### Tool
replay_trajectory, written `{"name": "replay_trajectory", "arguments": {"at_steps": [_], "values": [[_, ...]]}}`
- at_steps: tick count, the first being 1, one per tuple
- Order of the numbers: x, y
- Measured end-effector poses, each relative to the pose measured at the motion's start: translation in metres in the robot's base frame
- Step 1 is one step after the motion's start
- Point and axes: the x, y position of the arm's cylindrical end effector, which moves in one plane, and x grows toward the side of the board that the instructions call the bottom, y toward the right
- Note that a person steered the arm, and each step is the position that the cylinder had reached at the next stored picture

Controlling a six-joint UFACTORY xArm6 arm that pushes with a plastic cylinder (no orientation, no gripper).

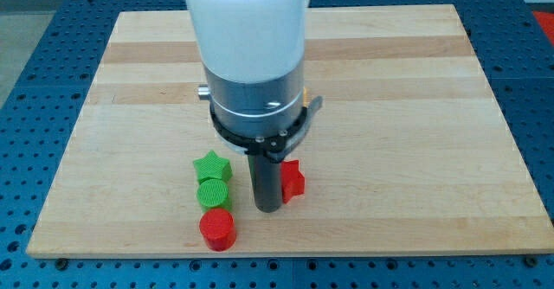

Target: Move red circle towards left

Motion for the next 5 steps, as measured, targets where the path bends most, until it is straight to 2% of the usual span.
{"name": "replay_trajectory", "arguments": {"at_steps": [2,3,4,5], "values": [[0.044,0.007],[0.047,0.004],[0.047,-0.035],[0.047,-0.035]]}}
